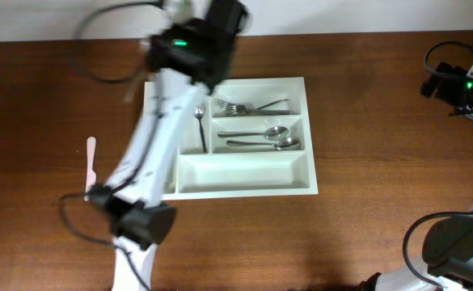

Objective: Pack container
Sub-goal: 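Grasp the last spoon with the left gripper and lift it, then lower the spoon into the tray's left compartment and open the left gripper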

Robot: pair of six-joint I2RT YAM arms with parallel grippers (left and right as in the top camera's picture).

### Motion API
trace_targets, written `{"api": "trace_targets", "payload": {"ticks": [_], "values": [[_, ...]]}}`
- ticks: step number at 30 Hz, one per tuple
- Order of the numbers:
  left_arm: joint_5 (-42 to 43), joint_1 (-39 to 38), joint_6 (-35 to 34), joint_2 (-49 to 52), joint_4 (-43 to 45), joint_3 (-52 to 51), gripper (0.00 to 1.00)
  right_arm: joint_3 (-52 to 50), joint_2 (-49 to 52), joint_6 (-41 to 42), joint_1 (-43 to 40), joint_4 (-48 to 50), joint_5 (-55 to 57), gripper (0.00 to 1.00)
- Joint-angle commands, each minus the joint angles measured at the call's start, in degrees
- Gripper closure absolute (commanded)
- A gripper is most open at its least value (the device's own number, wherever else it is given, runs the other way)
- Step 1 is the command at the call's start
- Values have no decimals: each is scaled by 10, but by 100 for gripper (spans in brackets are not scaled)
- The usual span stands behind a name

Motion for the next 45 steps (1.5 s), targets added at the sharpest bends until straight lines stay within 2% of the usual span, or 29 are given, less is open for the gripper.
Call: {"api": "trace_targets", "payload": {"ticks": [1,7,15,21,26,30,40,45], "values": [[23,-25,-37,71,17,-11,98,2,-4,-2,0,0,5,1],[16,-38,-37,167,59,-10,98,2,-4,-2,0,0,5,2],[13,-23,-50,246,83,-10,97,2,-4,-2,0,0,5,1],[27,-17,-86,261,93,-10,94,2,-4,-2,0,0,5,1],[103,-13,-87,261,149,-10,92,2,-4,-2,0,0,5,2],[105,-9,-86,261,170,-10,92,2,-4,-2,0,0,5,1],[94,-10,-86,260,134,-8,92,2,-4,-2,0,0,5,1],[28,-16,-81,259,59,37,89,2,-4,-2,0,0,5,1]]}}
